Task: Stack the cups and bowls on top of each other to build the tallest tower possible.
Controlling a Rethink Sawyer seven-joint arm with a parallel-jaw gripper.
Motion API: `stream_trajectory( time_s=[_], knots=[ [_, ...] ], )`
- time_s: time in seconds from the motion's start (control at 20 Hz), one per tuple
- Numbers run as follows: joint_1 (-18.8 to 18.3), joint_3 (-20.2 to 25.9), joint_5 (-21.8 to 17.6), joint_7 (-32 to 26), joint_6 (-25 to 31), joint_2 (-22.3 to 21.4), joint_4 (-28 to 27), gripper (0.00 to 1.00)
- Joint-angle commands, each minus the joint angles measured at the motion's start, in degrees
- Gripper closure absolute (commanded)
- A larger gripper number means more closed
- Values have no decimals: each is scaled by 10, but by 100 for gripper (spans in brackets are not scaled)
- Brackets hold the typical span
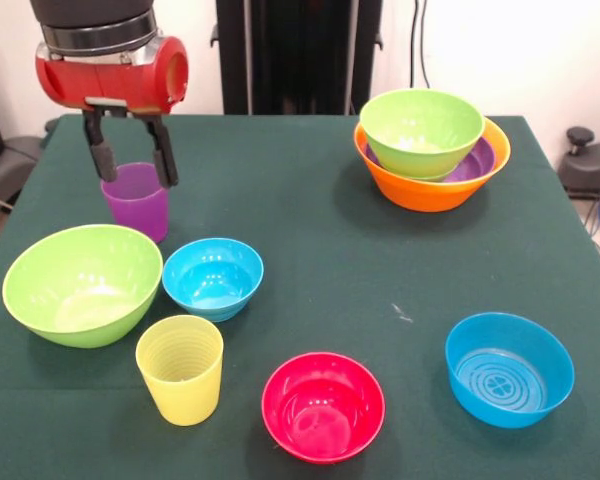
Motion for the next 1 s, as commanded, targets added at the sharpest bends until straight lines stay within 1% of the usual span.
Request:
stream_trajectory(
  time_s=[0.05, 0.5, 0.7, 0.85, 1.0],
  knots=[
    [-18, 43, -55, -108, -67, 22, 91, 0],
    [-38, 52, -74, -90, -99, 31, 122, 0],
    [-46, 53, -87, -77, -122, 33, 140, 0],
    [-51, 53, -94, -67, -138, 25, 159, 0],
    [-53, 53, -96, -57, -141, 10, 178, 0]
  ],
)
